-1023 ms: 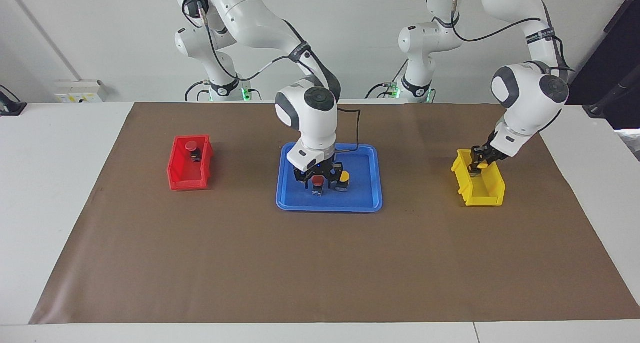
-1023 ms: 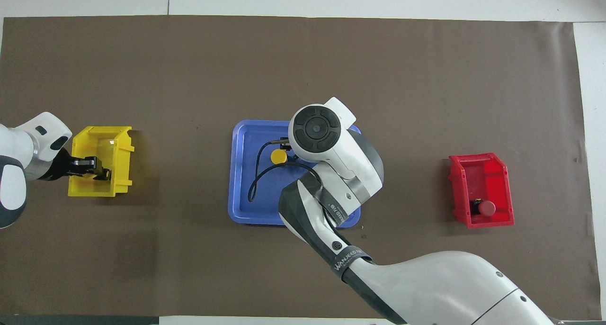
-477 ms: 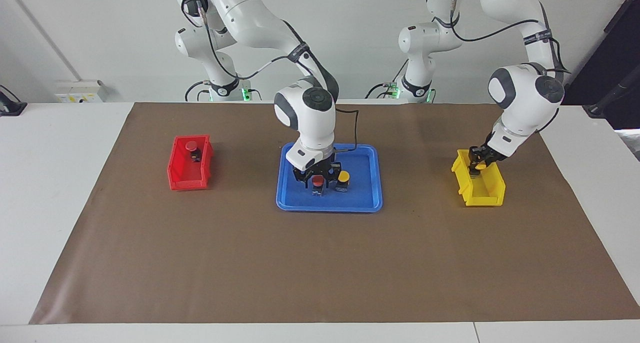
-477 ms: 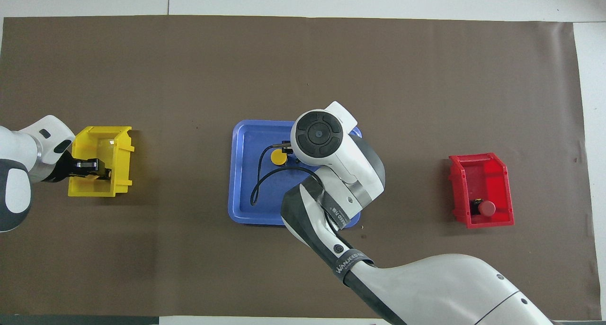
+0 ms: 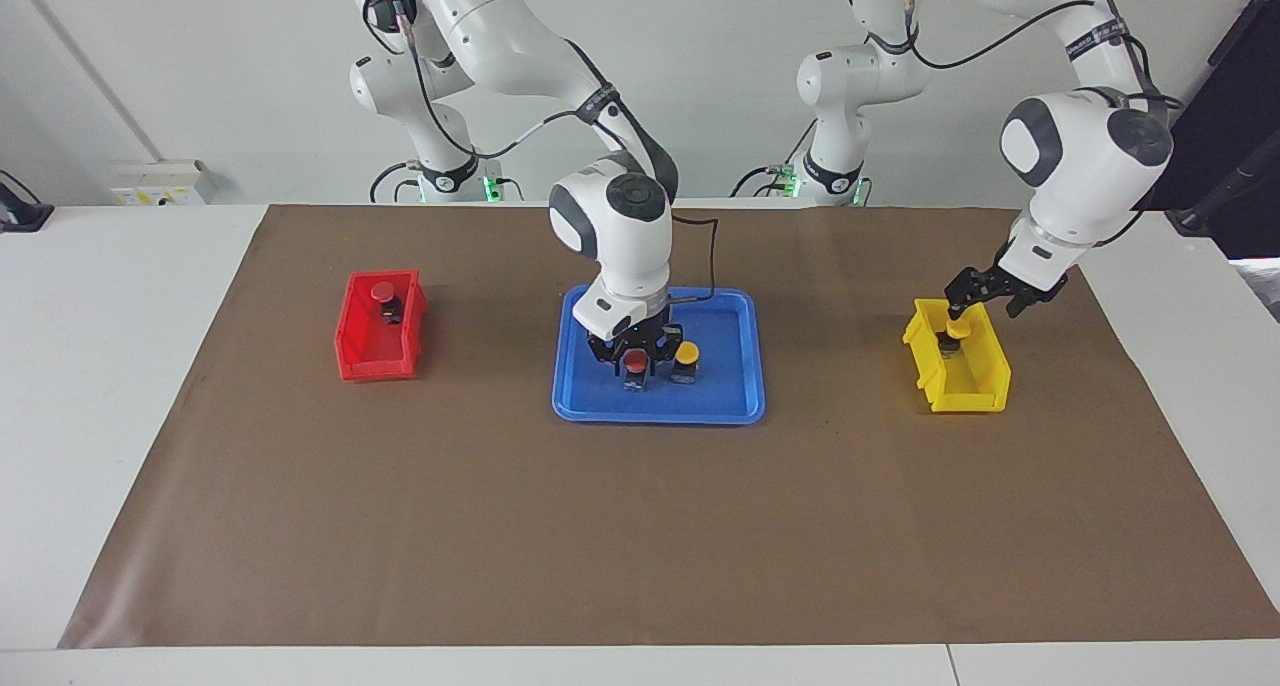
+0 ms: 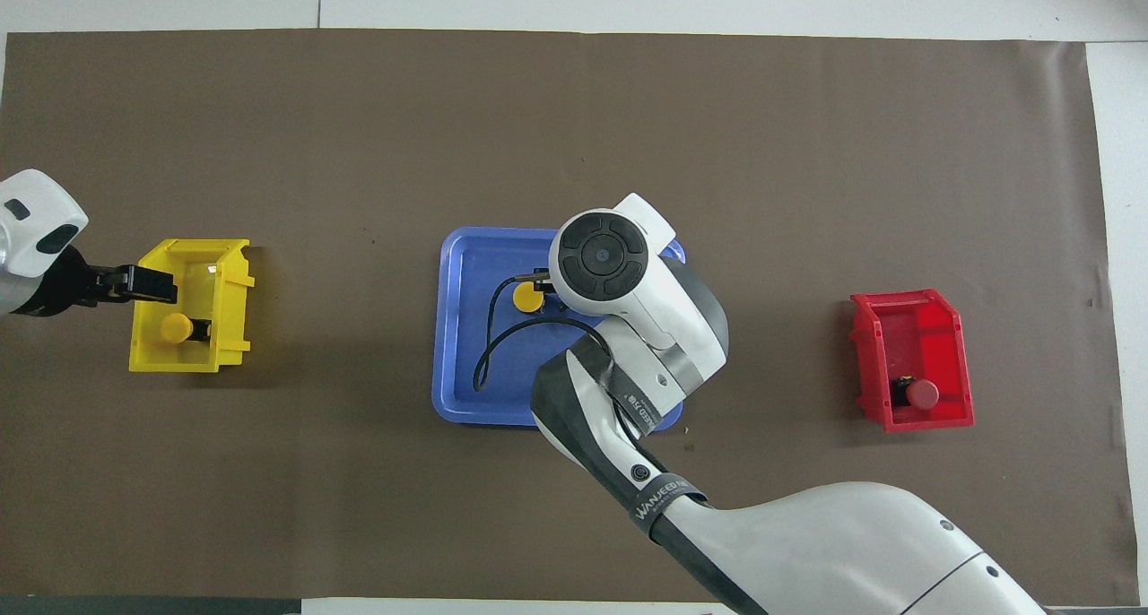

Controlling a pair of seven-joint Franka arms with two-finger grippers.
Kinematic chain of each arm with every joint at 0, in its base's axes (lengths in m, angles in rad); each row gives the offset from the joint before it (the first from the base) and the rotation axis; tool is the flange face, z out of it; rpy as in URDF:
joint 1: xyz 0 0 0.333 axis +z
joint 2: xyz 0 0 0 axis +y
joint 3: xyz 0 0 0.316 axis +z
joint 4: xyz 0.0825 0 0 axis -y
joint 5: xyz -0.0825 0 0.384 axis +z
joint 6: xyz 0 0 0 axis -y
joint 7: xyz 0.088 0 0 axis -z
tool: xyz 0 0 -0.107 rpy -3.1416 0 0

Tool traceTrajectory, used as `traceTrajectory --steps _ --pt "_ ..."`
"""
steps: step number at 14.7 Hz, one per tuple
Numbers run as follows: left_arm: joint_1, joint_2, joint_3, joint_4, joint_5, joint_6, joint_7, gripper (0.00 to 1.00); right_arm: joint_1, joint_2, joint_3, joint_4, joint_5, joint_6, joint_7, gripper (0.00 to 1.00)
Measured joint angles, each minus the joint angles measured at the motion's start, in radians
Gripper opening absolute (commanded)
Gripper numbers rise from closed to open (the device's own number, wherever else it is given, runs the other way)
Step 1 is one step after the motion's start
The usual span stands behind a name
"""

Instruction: Sort red and yellow buttons by color

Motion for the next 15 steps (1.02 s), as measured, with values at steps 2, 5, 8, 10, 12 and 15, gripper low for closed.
traceTrajectory --steps 2,5,8,10,12,15 --pt "-0.014 -0.014 -0.003 0.088 0.000 -0.111 0.000 1.00 -0.001 0.000 -0.001 0.000 0.000 0.001 0.000 0.11" --pt "-0.030 -0.021 -0.005 0.219 0.000 -0.254 0.000 1.00 -0.012 -0.008 -0.002 0.006 0.013 0.003 -0.008 0.11" --pt "-0.048 -0.018 -0.009 0.238 0.000 -0.260 -0.008 1.00 -0.081 -0.088 -0.004 0.020 0.029 -0.063 -0.086 0.11" --pt "-0.118 -0.001 -0.012 0.216 0.000 -0.204 -0.113 1.00 -0.171 -0.189 -0.006 0.018 0.041 -0.200 -0.202 0.11" --pt "-0.237 0.032 -0.019 0.191 0.000 -0.126 -0.288 1.00 -0.285 -0.303 -0.009 -0.014 0.089 -0.309 -0.370 0.11" --pt "-0.415 0.106 -0.028 0.176 -0.001 -0.019 -0.522 1.00 -0.462 -0.461 -0.012 -0.164 0.128 -0.338 -0.627 0.12"
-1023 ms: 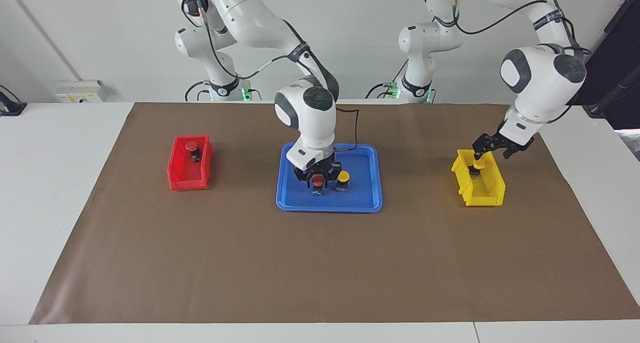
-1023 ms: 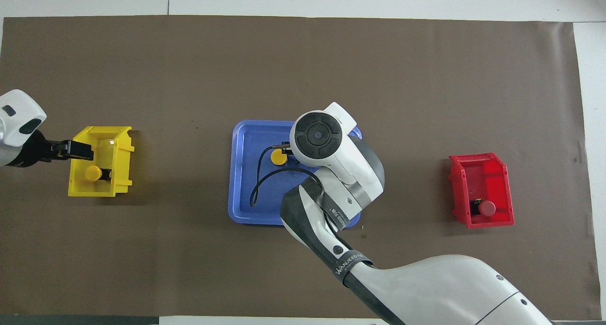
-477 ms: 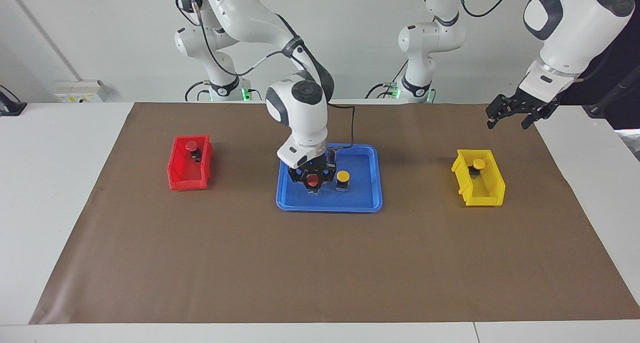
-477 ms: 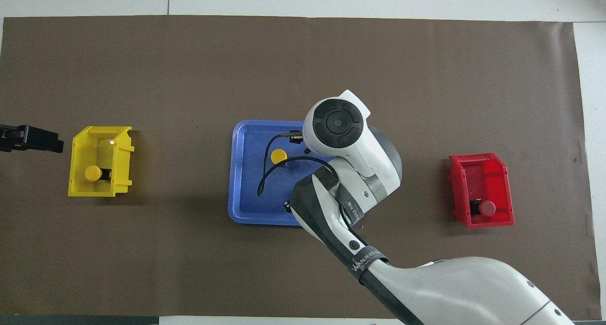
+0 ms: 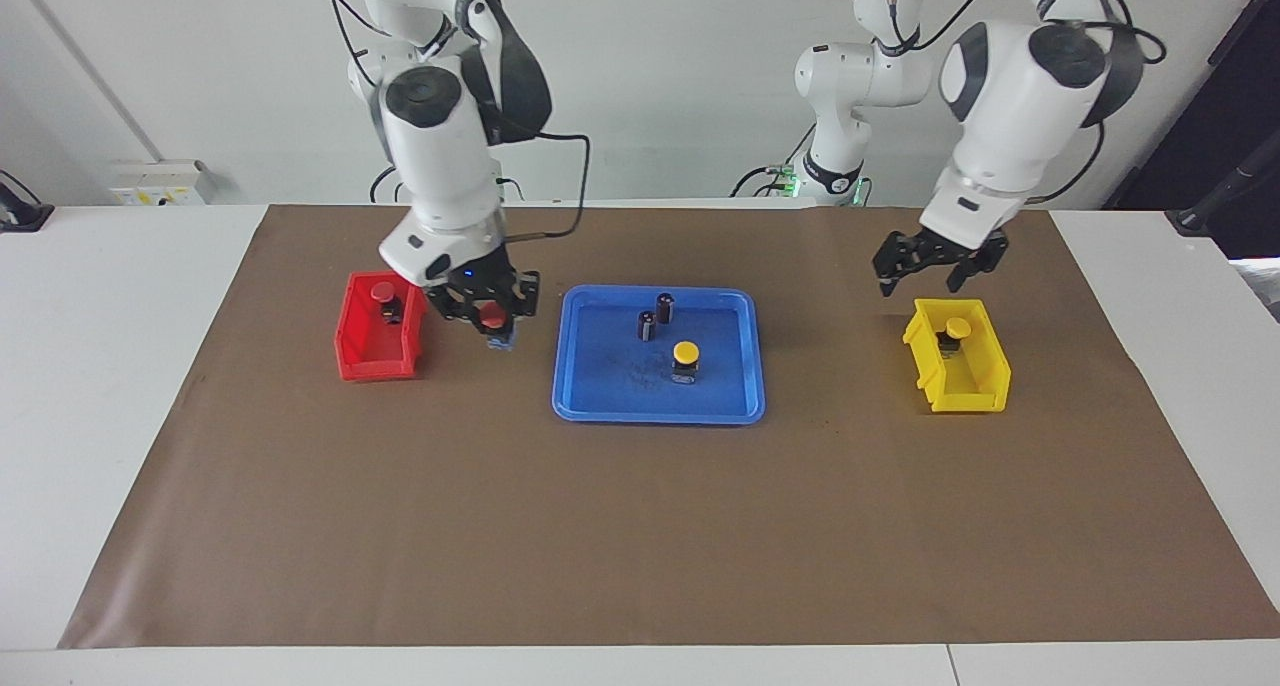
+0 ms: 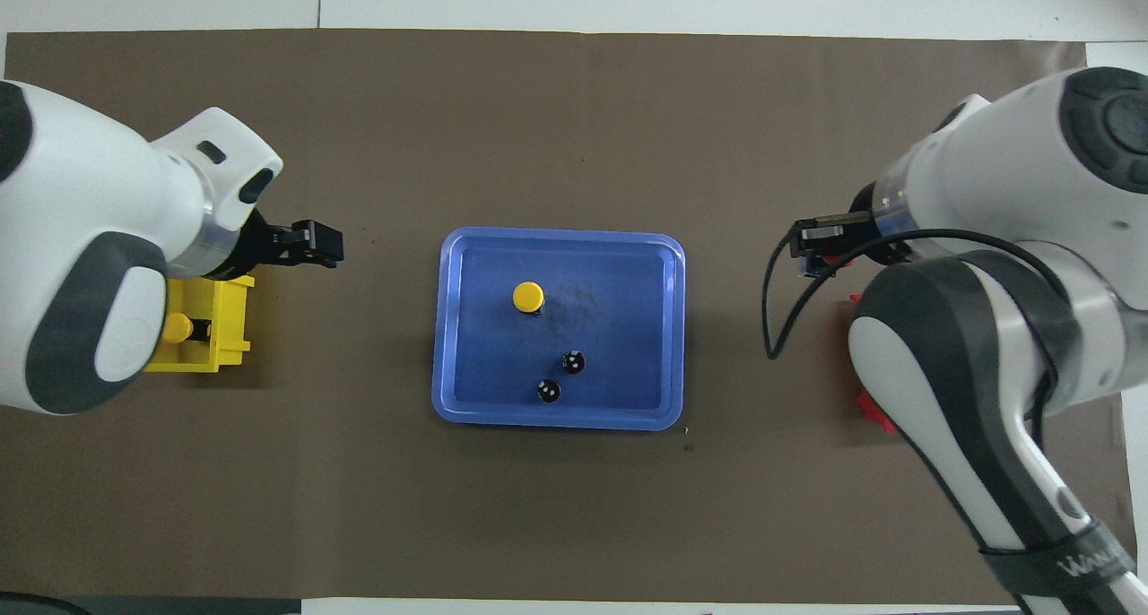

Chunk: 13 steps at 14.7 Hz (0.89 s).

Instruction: Sort red and yellow buttons by color

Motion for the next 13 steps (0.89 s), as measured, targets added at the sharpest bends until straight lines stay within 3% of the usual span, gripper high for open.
traceTrajectory --steps 4,9,11,13 --pt "-0.165 0.113 -0.002 -0.001 -0.005 0.166 -0.222 1.00 -0.124 -0.080 -0.003 -0.200 0.003 0.098 -0.150 0.11" --pt "-0.270 0.233 0.000 -0.001 -0.006 0.287 -0.338 0.99 -0.174 -0.077 -0.001 -0.298 0.003 0.184 -0.214 0.11" --pt "-0.287 0.271 0.000 0.000 -0.006 0.317 -0.362 0.91 -0.201 -0.076 -0.002 -0.336 0.003 0.231 -0.247 0.11" --pt "-0.295 0.291 0.001 0.001 -0.006 0.331 -0.371 0.74 -0.210 -0.076 -0.002 -0.355 0.003 0.244 -0.257 0.12"
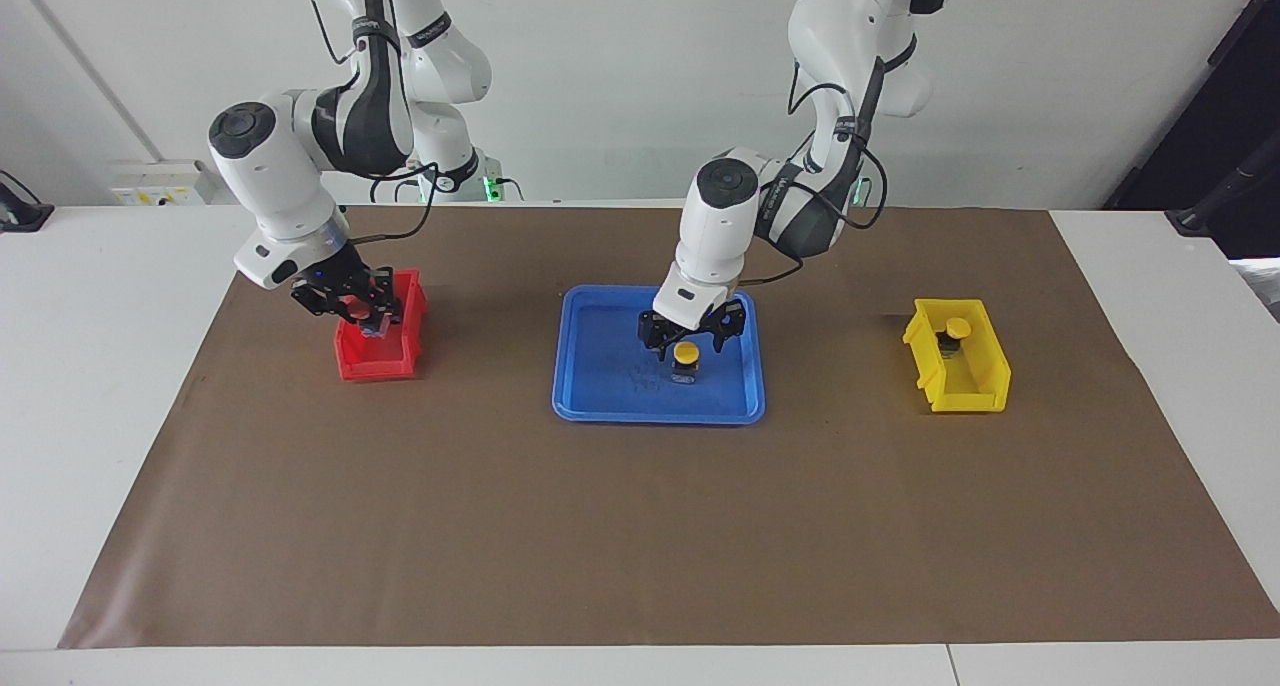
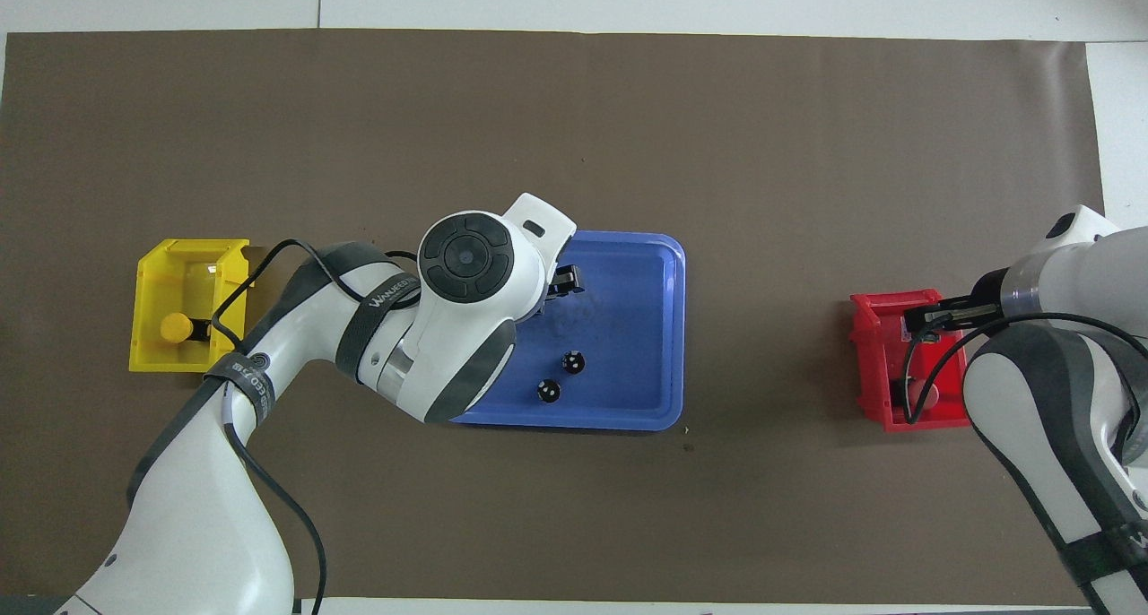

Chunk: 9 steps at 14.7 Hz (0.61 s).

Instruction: Sort red and yellow buttons by color

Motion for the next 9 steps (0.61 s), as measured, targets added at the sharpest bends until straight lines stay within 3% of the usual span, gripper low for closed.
traceTrajectory --steps 2,4,5,6,9 --pt "0.000 0.002 0.001 0.004 0.000 0.001 -0.002 0.51 -0.001 0.001 0.000 -0.022 0.000 0.031 0.000 0.12" --pt "0.000 0.002 0.003 0.007 0.000 0.001 -0.005 0.14 -0.001 0.003 0.000 -0.049 0.000 0.062 0.000 0.12" --pt "0.000 0.002 0.003 0.007 0.000 0.001 -0.008 0.06 -0.001 0.004 0.001 -0.060 0.000 0.073 0.000 0.12" --pt "0.000 0.002 0.003 0.007 0.000 0.001 -0.010 0.01 -0.001 0.006 0.001 -0.068 0.000 0.085 0.000 0.12" --pt "0.002 0.000 0.011 0.055 0.000 -0.072 -0.011 0.01 -0.001 0.019 0.001 -0.086 0.000 0.117 0.000 0.12"
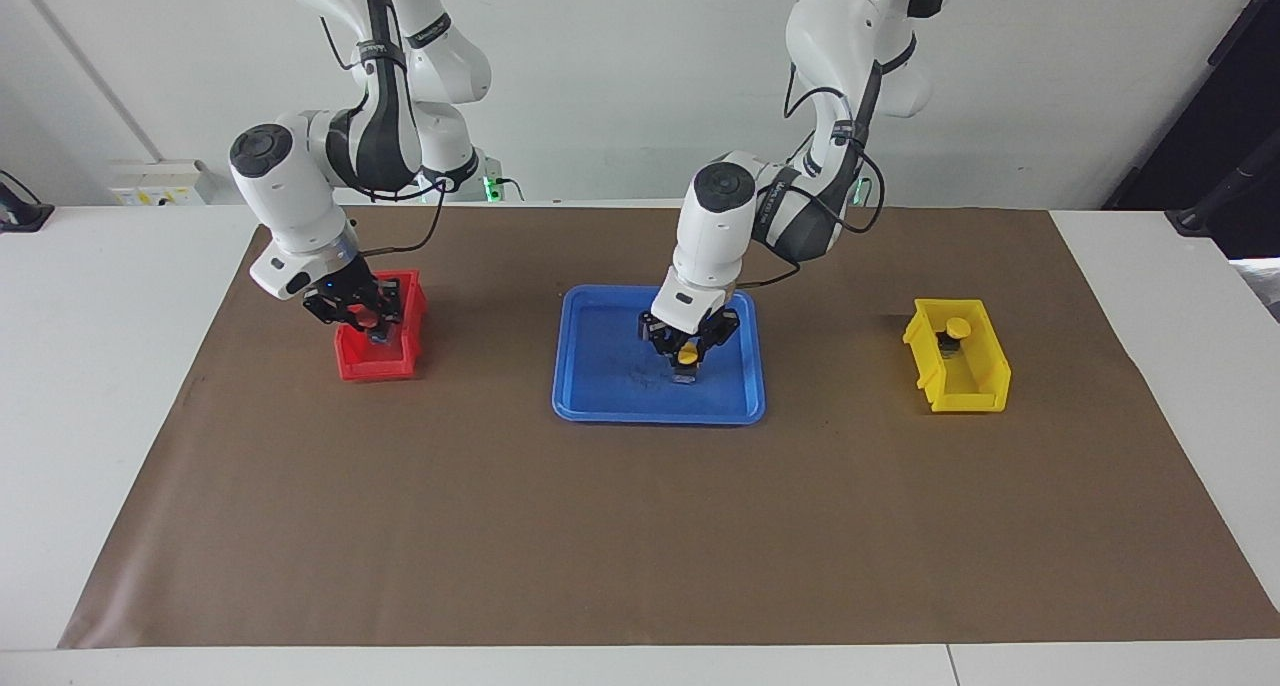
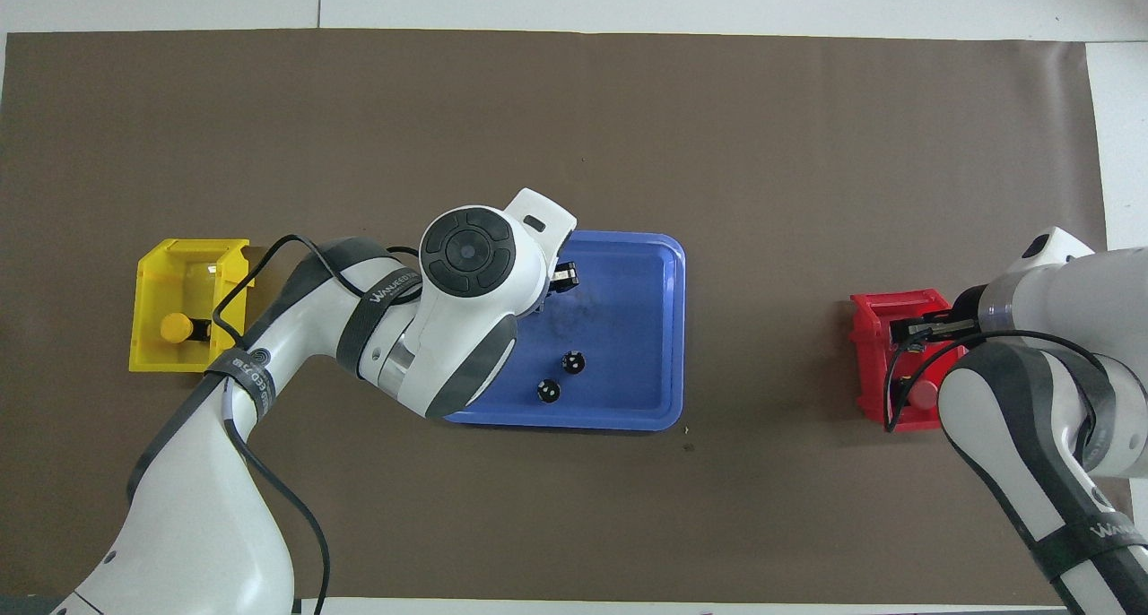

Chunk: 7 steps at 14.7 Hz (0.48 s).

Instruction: Sort red and yellow buttons by color

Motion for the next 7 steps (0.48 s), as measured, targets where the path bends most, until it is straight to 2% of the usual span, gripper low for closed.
traceTrajectory --steps 3,5,7 --pt "0.045 -0.043 0.018 0.131 0.001 -0.219 0.027 0.01 0.000 0.021 0.000 -0.005 0.000 0.022 0.000 0.12" --pt "0.146 -0.100 0.024 0.164 0.001 -0.324 0.145 0.01 0.000 0.029 0.000 -0.011 0.000 0.039 0.000 0.13" --pt "0.287 -0.130 0.030 0.159 0.002 -0.351 0.313 0.01 0.000 0.030 0.001 -0.026 0.000 0.065 0.000 0.14"
